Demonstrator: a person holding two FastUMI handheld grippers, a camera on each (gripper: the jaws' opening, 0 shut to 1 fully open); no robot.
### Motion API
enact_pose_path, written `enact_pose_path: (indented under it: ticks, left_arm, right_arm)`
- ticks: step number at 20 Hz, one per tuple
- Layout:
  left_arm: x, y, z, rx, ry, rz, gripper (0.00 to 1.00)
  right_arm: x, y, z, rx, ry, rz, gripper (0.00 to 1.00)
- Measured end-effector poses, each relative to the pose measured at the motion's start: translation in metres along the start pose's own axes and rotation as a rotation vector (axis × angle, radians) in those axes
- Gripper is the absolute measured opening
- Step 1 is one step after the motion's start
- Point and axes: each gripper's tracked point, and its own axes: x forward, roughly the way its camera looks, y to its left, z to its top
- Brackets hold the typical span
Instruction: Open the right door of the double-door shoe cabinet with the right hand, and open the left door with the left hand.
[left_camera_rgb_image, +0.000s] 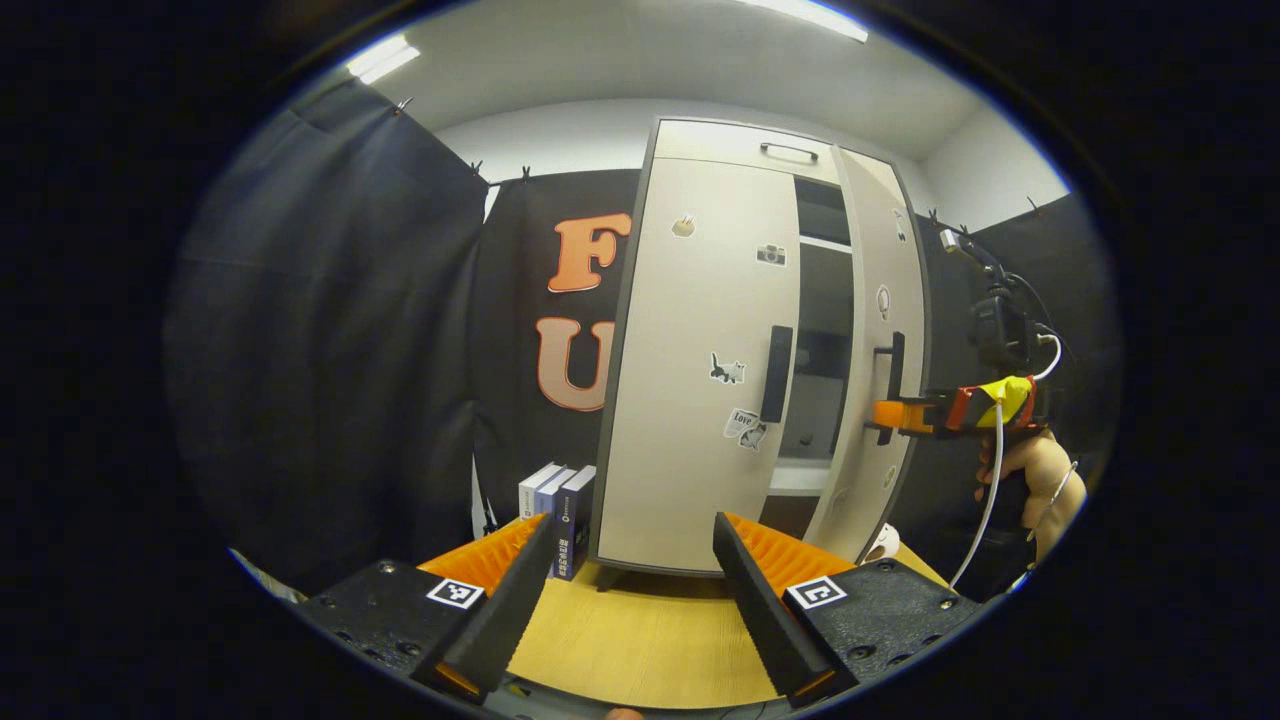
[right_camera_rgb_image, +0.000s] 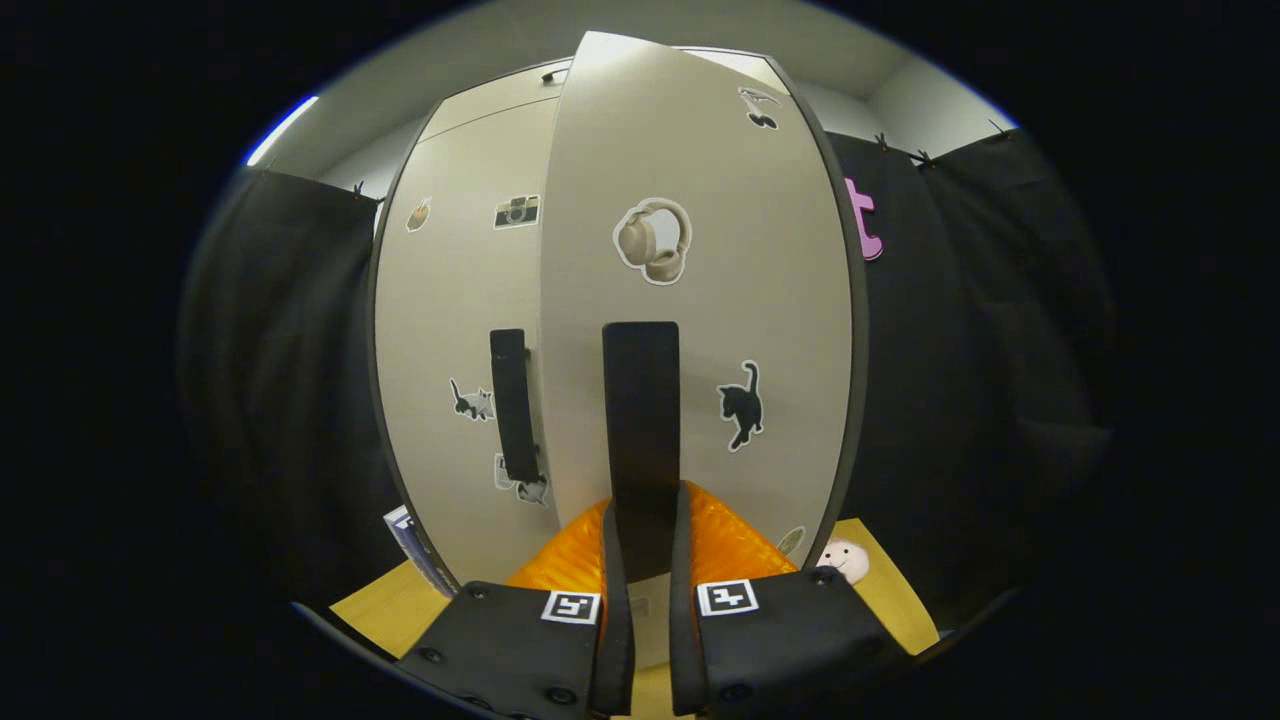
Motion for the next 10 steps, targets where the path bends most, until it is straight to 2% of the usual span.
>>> enact_pose_path:
  ticks: [10]
  left_arm:
    - [-0.008, -0.020, 0.004, -0.020, 0.004, -0.026, 0.95]
  right_arm:
    - [-0.020, -0.017, 0.000, -0.001, 0.002, 0.007, 0.22]
